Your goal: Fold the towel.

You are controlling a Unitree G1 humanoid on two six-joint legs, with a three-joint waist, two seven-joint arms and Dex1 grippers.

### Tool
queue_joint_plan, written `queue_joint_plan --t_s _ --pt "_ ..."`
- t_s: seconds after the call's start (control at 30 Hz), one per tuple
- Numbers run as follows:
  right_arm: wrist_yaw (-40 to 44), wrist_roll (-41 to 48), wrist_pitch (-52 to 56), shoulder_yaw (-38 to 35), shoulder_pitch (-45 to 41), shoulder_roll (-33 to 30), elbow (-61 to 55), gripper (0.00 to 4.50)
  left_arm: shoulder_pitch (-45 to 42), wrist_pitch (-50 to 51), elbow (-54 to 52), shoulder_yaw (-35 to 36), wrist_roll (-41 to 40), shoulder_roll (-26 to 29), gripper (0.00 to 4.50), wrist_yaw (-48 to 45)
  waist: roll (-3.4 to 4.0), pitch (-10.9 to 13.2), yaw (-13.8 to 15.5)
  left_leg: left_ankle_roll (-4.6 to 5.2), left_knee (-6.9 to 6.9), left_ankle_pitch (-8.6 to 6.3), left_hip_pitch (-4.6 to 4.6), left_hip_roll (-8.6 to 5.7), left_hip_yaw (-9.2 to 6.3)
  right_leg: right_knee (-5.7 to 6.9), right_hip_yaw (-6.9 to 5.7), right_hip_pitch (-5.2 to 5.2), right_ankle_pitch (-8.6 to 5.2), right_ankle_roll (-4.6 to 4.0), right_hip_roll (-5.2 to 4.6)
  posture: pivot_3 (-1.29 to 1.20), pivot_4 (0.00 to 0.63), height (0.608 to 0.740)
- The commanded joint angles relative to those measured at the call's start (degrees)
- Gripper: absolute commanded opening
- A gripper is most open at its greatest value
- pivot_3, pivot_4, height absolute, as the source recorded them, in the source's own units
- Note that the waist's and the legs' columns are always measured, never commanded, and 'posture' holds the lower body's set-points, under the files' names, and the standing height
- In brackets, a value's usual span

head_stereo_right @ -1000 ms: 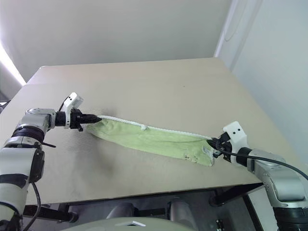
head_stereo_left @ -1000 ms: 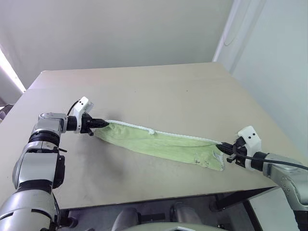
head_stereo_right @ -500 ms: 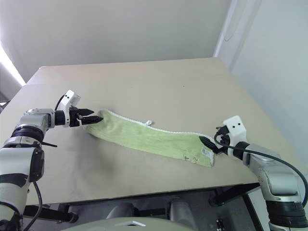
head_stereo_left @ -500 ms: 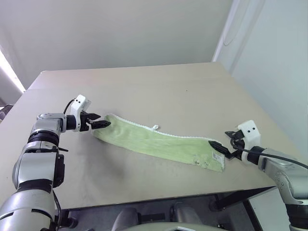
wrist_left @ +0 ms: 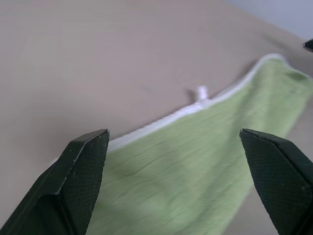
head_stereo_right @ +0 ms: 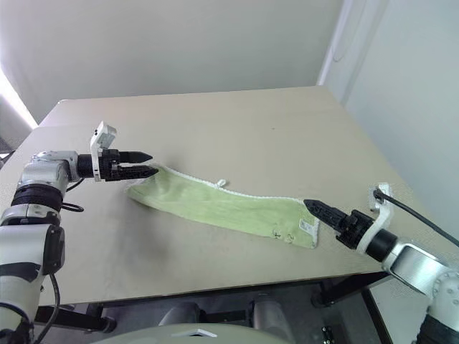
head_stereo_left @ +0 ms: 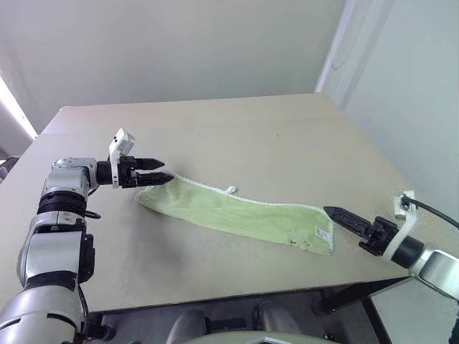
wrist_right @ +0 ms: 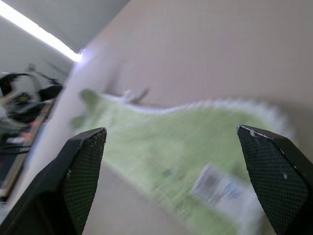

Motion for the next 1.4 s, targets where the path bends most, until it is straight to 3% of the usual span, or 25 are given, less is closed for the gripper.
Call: queue_joint_plan --t_s 0.03,0.2,0.43,0.93,1.4 --pt "-7.3 17.2 -4.5 1.7 5.1 -3.1 -0.8 4.47 1.5 1.7 -6.5 -0.9 -1.5 0.2 4.5 -2.7 0.02 0.0 0.0 0.0 -0.02 0.0 0.0 0.02 0.0 0.01 0.01 0.0 0.01 -0.01 0.02 0.0 0.0 0.74" --pt "-14.1 28.3 -12.5 7.6 16.0 -5.4 -5.4 4.47 4.3 3.3 -12.2 -3.1 -2.1 -1.4 4.5 -4.0 0.02 0.0 0.0 0.0 -0.06 0.0 0.01 0.16 0.03 -0.01 0.03 0.19 -0.01 -0.05 0.16 0.0 0.0 0.74" --pt "-18.1 30.4 -20.7 14.1 21.0 -6.3 -7.0 4.47 6.6 2.8 -15.3 -5.7 -2.0 -2.8 4.5 -4.3 0.02 0.0 -0.2 0.0 0.04 0.0 0.03 0.27 0.11 -0.07 0.09 0.22 0.03 -0.09 0.25 0.0 0.0 0.74" --pt "-22.2 30.3 -26.0 20.1 23.3 -8.6 -3.9 4.47 7.0 1.4 -15.3 -7.0 -1.7 -3.3 4.5 -3.6 0.02 0.0 0.1 0.01 -0.02 -0.01 -0.03 0.27 0.1 -0.17 0.08 0.17 0.03 -0.11 0.25 0.0 0.0 0.74" --pt "-28.6 28.5 -30.7 22.4 16.5 -6.2 2.5 4.47 7.3 1.0 -15.2 -6.9 -1.9 -3.5 4.5 -3.2 -0.01 0.0 0.0 0.01 0.05 -0.01 -0.02 0.28 0.13 -0.21 0.1 0.22 0.03 -0.11 0.24 0.0 0.0 0.74"
